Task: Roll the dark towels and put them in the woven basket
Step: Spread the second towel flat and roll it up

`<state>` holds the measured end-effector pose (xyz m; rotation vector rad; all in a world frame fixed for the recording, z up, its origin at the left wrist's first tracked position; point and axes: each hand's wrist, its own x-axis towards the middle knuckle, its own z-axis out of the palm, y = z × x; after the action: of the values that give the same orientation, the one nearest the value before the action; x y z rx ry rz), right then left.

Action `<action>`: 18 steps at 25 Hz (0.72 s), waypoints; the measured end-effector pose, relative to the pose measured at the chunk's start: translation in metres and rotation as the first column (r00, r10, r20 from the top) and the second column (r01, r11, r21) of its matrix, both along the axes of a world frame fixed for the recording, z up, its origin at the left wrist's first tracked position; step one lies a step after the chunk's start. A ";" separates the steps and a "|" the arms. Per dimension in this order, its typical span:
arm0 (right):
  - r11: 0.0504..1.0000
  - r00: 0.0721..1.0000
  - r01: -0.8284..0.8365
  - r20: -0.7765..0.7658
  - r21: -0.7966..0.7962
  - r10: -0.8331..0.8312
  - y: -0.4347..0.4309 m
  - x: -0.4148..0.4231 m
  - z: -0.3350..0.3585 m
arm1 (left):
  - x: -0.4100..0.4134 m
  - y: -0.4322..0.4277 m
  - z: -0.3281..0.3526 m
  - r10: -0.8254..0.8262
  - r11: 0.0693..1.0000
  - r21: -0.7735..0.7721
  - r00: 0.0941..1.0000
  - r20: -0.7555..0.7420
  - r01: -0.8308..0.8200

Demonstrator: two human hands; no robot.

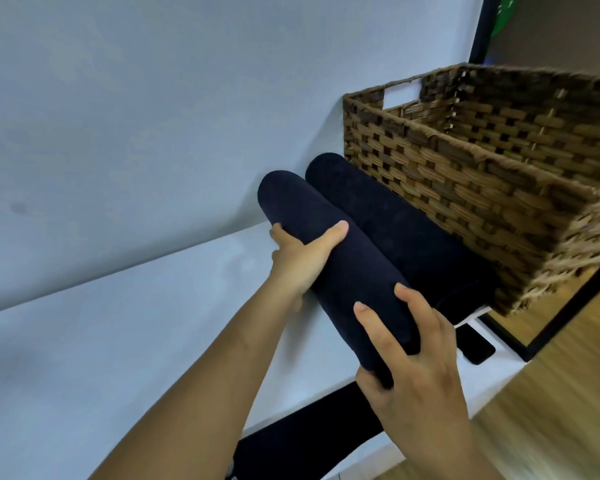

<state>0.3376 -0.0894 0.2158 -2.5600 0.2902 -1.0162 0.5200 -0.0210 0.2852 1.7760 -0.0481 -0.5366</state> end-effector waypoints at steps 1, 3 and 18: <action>1.000 1.000 -0.017 0.005 0.023 0.017 -0.001 -0.005 0.000 | 0.000 0.003 0.001 0.033 0.998 -0.048 0.999 -0.036 -0.034; 0.995 0.999 -0.052 0.001 0.084 0.052 -0.001 -0.014 0.003 | 0.000 0.003 0.006 0.029 0.998 -0.048 0.998 -0.059 -0.032; 0.951 0.987 -0.149 0.010 -0.273 0.157 -0.031 -0.007 0.064 | -0.010 0.008 0.046 0.175 0.858 -0.485 0.984 -0.030 -0.167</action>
<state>0.3304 -0.1208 0.2796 -2.7523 -0.0624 -1.1021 0.5101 -0.0132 0.3310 1.2729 -0.0315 -0.3421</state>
